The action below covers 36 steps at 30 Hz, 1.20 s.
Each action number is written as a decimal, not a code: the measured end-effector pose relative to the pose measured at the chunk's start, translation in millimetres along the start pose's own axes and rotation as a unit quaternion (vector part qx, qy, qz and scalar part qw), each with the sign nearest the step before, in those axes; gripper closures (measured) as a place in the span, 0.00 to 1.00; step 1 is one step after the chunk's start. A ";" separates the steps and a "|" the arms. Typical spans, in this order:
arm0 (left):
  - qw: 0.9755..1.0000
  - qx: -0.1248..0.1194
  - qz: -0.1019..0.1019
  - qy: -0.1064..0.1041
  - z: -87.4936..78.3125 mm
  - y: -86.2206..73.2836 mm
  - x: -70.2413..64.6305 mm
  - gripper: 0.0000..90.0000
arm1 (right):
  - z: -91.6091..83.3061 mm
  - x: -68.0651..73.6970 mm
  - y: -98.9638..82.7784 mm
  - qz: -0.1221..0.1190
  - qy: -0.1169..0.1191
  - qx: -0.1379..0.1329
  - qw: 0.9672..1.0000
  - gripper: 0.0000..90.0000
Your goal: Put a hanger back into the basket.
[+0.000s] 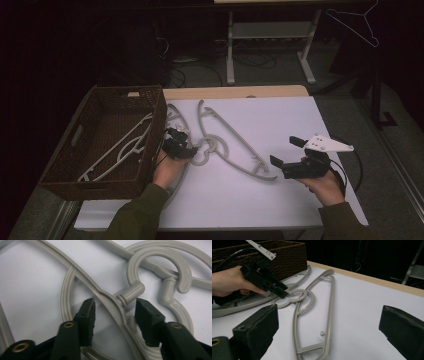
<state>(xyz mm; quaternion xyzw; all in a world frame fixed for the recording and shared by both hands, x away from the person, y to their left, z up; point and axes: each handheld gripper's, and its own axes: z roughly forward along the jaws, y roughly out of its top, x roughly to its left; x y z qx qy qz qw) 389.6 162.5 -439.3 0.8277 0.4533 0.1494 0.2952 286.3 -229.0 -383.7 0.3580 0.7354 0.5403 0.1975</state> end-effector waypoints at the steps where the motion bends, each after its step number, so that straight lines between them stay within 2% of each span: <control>1: 1.000 0.000 0.001 0.000 -0.2 0.1 0.1 0.64 | 0.0 -0.1 -0.2 -0.002 0.000 0.000 1.000 0.02; 4: 1.000 -0.001 -0.004 -0.003 -0.7 0.1 1.8 0.71 | -0.1 0.0 -0.1 -0.002 0.001 0.000 1.000 0.02; 6: 1.000 -0.007 -0.013 -0.014 -2.6 0.5 2.8 0.74 | 0.0 -0.3 -0.2 -0.003 0.000 -0.001 1.000 0.02; 8: 1.000 -0.019 -0.007 -0.017 -7.0 2.6 2.3 0.85 | 0.0 -0.3 -0.1 -0.002 0.000 -0.001 1.000 0.02; 10: 1.000 -0.014 -0.002 -0.019 -8.5 3.8 0.7 0.88 | 0.0 -0.1 -0.1 -0.002 0.001 -0.001 1.000 0.02; 14: 1.000 -0.013 -0.009 -0.020 -8.4 3.1 0.4 0.87 | -0.1 0.1 -0.1 -0.003 0.001 -0.001 1.000 0.02; 17: 1.000 -0.005 0.002 -0.016 -7.5 0.9 -1.9 0.82 | -0.6 -0.1 0.0 -0.002 0.000 -0.002 1.000 0.02; 21: 1.000 0.008 -0.003 -0.016 -4.6 -2.1 -2.9 0.75 | -0.4 0.0 -0.1 -0.002 0.000 -0.002 1.000 0.02; 22: 1.000 0.005 -0.005 -0.017 -4.4 -2.7 -2.6 0.74 | -0.4 0.3 -0.1 -0.003 0.000 -0.001 1.000 0.02; 26: 1.000 0.002 -0.007 -0.012 -3.9 -2.5 -3.0 0.78 | 0.1 0.4 -0.1 -0.002 0.001 0.000 1.000 0.02; 30: 1.000 -0.002 -0.010 -0.017 -3.1 -2.1 -3.7 0.82 | 0.5 0.7 -0.3 -0.002 0.001 0.000 1.000 0.02; 34: 1.000 -0.017 -0.015 -0.022 -4.4 -1.4 -4.8 0.85 | 0.1 0.3 -0.2 -0.002 0.001 -0.001 1.000 0.02; 35: 0.999 -0.027 -0.016 -0.026 -7.4 0.0 -4.3 0.89 | -0.1 0.2 -0.2 -0.001 0.001 -0.001 1.000 0.02; 36: 0.999 -0.026 -0.012 -0.027 -8.2 1.2 -4.6 0.91 | -0.2 0.0 -0.2 -0.001 0.001 -0.001 1.000 0.02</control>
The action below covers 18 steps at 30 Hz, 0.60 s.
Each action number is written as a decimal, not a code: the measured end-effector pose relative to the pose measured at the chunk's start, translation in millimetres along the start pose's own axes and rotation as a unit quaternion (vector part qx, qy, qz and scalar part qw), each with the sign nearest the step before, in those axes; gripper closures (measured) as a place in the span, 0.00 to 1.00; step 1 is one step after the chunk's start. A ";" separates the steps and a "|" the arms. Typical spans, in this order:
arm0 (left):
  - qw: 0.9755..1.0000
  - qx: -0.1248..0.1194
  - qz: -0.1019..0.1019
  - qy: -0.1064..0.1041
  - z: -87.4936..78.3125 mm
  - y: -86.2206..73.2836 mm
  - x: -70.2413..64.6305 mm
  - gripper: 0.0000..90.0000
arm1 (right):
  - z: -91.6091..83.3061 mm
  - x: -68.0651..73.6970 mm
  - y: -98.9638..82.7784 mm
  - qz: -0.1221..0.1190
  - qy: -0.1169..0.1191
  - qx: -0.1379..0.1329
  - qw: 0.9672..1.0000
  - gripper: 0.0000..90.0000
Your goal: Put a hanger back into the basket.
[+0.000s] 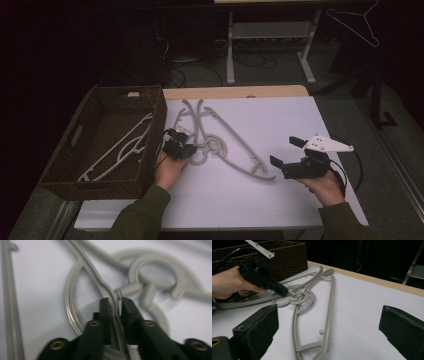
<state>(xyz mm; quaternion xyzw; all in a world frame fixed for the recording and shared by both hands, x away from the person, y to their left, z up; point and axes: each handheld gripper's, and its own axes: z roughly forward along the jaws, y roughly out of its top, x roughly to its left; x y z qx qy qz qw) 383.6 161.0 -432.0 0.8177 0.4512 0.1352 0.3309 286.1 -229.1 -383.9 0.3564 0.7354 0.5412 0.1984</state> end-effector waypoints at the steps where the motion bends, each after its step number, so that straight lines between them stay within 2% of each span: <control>1: 1.000 0.003 0.000 -0.001 0.3 -0.5 -0.5 0.91 | -0.1 -0.3 0.0 -0.001 0.000 -0.001 1.000 0.02; 9: 1.000 0.004 0.004 -0.007 -1.3 -0.8 -1.4 0.91 | -0.8 -0.4 -0.1 0.000 -0.001 -0.001 1.000 0.02; 10: 1.000 -0.019 -0.006 -0.018 -5.5 -0.1 -1.3 0.98 | -0.8 -0.5 -0.1 0.000 -0.001 -0.001 1.000 0.02; 13: 1.000 -0.015 0.006 -0.013 -11.4 5.1 -1.8 1.00 | -0.9 -0.2 0.1 0.002 0.000 -0.001 1.000 0.02; 16: 1.000 -0.008 -0.001 -0.014 -11.7 3.9 0.9 1.00 | -0.5 0.2 0.1 0.000 0.000 -0.001 1.000 0.02; 18: 1.000 -0.016 0.006 0.004 -11.8 2.5 2.0 1.00 | -0.7 0.8 0.3 0.002 0.000 0.000 1.000 0.02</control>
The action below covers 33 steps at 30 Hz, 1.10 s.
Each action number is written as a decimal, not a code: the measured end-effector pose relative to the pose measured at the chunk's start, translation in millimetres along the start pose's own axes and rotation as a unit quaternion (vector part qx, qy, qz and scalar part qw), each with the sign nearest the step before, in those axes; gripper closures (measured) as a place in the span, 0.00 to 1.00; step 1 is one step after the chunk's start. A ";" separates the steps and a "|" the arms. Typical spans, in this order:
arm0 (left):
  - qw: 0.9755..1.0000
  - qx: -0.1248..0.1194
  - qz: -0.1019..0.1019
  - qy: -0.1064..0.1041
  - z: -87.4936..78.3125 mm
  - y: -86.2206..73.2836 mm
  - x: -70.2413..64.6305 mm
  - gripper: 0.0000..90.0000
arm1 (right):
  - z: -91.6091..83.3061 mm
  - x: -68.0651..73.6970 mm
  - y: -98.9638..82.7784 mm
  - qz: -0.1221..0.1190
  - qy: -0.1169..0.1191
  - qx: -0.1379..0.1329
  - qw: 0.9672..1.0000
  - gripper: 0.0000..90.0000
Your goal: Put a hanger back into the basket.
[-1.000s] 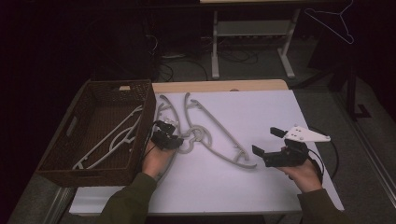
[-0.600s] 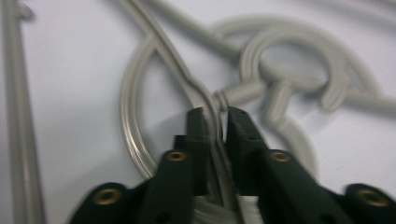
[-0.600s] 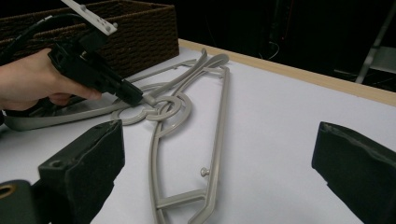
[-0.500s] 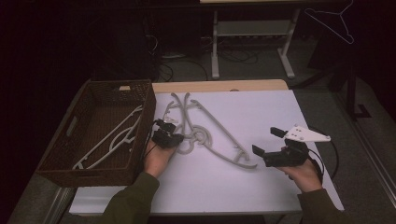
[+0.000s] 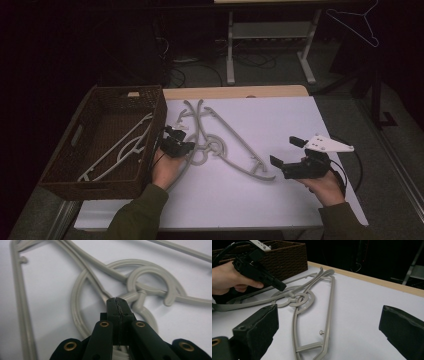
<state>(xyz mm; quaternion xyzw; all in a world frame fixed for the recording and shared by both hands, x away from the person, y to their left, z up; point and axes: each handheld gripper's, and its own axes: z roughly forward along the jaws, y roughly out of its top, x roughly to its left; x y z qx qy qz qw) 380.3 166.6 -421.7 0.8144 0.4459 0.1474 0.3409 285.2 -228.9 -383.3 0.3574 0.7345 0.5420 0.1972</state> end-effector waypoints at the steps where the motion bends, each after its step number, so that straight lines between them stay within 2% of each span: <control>1: 1.000 -0.003 -0.002 0.000 0.2 -0.2 1.0 1.00 | 0.1 -0.3 -0.1 -0.001 0.000 0.000 1.000 0.02; 4: 1.000 -0.008 -0.002 0.024 2.8 2.7 6.0 0.91 | 0.2 -0.7 -0.3 -0.002 -0.001 0.000 1.000 0.02; 6: 0.999 -0.011 -0.017 0.033 6.5 6.0 10.6 0.85 | 0.6 -0.8 -0.3 -0.003 -0.001 0.000 1.000 0.02; 9: 0.998 -0.012 -0.026 0.050 15.0 10.6 15.1 0.77 | 1.1 -0.6 -0.6 -0.003 -0.001 0.004 1.000 0.02; 12: 0.997 0.001 -0.031 0.065 26.8 12.8 20.2 0.73 | 2.1 -0.6 -1.4 -0.003 0.000 0.005 1.000 0.02; 14: 0.997 0.010 -0.037 0.062 33.5 12.3 23.3 0.73 | 2.0 -0.3 -1.6 -0.004 0.000 0.005 1.000 0.02; 16: 0.997 0.018 -0.033 0.066 38.1 11.6 23.4 0.73 | 1.0 -0.3 -1.7 -0.002 0.001 0.003 1.000 0.02; 18: 0.997 0.015 -0.028 0.065 39.1 12.1 23.0 0.74 | 0.7 -1.6 -1.9 -0.003 0.000 0.002 1.000 0.02; 21: 0.998 0.014 -0.019 0.062 39.9 12.4 21.5 0.85 | 0.6 -2.2 -2.4 -0.001 0.001 0.003 1.000 0.02; 29: 0.999 0.008 -0.003 0.051 38.1 12.9 19.3 0.91 | 0.9 -1.8 -2.5 -0.002 0.001 0.004 1.000 0.02; 33: 0.999 0.004 -0.007 0.041 33.9 14.5 18.9 0.91 | -0.2 -2.8 -2.5 0.001 0.001 0.002 1.000 0.02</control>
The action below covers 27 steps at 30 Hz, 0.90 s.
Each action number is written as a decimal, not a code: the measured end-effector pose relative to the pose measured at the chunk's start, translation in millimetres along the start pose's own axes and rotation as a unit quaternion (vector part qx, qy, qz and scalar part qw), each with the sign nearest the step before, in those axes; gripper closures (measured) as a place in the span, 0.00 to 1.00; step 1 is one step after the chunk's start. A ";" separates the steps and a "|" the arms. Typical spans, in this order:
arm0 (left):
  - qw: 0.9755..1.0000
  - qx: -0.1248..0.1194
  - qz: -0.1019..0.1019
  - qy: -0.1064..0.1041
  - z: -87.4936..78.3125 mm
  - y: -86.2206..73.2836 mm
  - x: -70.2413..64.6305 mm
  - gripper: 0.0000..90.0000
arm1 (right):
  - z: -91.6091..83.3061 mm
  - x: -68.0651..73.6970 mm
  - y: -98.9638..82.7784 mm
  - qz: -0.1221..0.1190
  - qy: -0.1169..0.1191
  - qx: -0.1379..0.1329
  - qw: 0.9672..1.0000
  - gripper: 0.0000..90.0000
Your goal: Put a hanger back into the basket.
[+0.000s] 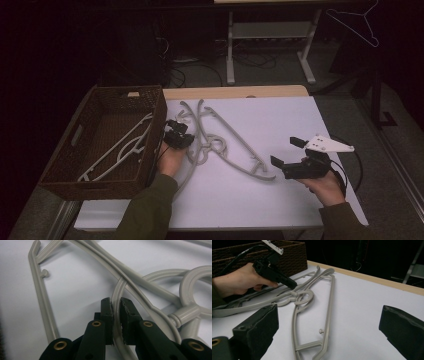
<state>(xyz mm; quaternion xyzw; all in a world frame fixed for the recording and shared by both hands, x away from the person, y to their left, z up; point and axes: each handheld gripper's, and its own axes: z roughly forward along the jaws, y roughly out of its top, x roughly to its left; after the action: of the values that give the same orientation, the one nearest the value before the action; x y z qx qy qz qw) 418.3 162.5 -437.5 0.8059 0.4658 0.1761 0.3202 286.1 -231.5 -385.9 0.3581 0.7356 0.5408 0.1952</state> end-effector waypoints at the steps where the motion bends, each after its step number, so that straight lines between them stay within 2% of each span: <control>1: 1.000 -0.003 -0.002 -0.002 -1.8 1.1 -1.0 0.91 | -0.2 -0.1 0.0 0.001 0.000 0.000 1.000 0.02; 3: 1.000 -0.013 -0.004 -0.012 -5.8 3.7 -2.6 0.91 | -0.3 -0.3 0.0 0.000 -0.001 0.000 1.000 0.02; 5: 1.000 -0.021 0.000 -0.018 -10.4 6.4 -6.2 0.91 | -0.2 0.0 0.2 -0.001 -0.001 -0.001 1.000 0.02; 8: 0.999 -0.029 0.010 -0.037 -15.8 11.3 -11.8 0.91 | 0.2 0.3 -0.1 -0.001 0.000 0.000 1.000 0.02; 12: 0.997 -0.038 0.023 -0.065 -12.1 22.6 -27.2 0.91 | 0.6 0.5 0.1 -0.003 -0.001 -0.001 1.000 0.02; 17: 0.993 -0.028 0.038 -0.104 8.3 33.9 -47.6 0.91 | 0.7 0.6 -0.1 -0.003 -0.001 0.001 1.000 0.02; 22: 0.991 -0.012 0.044 -0.125 26.6 35.6 -61.6 0.91 | -0.7 0.3 -0.6 -0.001 -0.001 -0.001 1.000 0.02; 25: 0.990 -0.003 0.050 -0.129 28.0 34.4 -62.4 0.90 | -1.6 -0.3 -1.0 0.000 -0.001 -0.002 1.000 0.02; 27: 0.991 -0.010 0.044 -0.129 21.8 34.5 -61.3 0.85 | -2.2 -0.2 -1.0 0.002 -0.002 -0.004 1.000 0.02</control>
<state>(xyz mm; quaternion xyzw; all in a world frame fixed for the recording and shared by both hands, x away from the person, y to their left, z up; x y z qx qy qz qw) 422.1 89.4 -429.1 0.8383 0.3831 0.0892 0.3775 284.4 -233.3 -386.1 0.3600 0.7323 0.5433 0.1974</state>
